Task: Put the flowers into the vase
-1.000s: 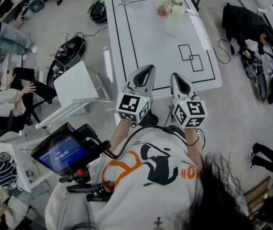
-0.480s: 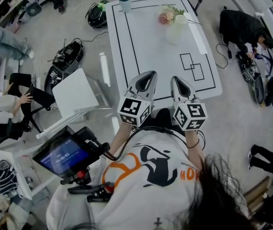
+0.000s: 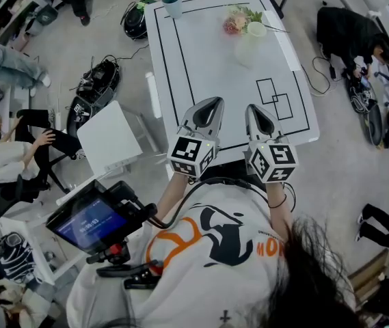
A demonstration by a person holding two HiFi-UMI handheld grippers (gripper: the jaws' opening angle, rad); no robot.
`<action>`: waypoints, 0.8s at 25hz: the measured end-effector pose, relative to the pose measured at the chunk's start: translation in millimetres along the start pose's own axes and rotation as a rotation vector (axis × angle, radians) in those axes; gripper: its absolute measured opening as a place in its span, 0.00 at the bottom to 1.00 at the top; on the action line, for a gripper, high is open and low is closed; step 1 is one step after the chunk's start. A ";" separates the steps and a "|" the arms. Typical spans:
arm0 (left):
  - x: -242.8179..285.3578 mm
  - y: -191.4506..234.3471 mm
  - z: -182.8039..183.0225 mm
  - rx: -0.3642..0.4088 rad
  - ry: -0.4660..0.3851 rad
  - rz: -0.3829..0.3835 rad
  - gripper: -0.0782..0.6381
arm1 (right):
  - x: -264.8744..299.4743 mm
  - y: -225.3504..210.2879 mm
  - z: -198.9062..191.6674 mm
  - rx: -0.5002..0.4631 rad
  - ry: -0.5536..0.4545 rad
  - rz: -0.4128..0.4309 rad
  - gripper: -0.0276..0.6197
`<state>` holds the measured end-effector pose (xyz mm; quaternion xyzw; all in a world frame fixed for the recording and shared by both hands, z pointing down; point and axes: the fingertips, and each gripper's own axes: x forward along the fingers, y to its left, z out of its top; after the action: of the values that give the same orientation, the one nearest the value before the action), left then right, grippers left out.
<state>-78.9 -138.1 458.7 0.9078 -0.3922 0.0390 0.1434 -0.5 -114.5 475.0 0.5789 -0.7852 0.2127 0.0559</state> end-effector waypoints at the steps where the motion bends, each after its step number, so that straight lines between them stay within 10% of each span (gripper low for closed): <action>1: 7.3 1.7 0.0 0.003 0.002 0.002 0.12 | 4.8 -7.0 0.8 0.003 0.001 0.000 0.06; 20: 144.9 19.8 2.6 -0.008 0.013 0.090 0.12 | 120.1 -173.7 59.2 -0.039 0.040 0.045 0.06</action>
<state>6.6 -253.4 487.2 0.8883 -0.4320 0.0499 0.1478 132.1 -286.0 508.4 0.5558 -0.8006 0.2100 0.0779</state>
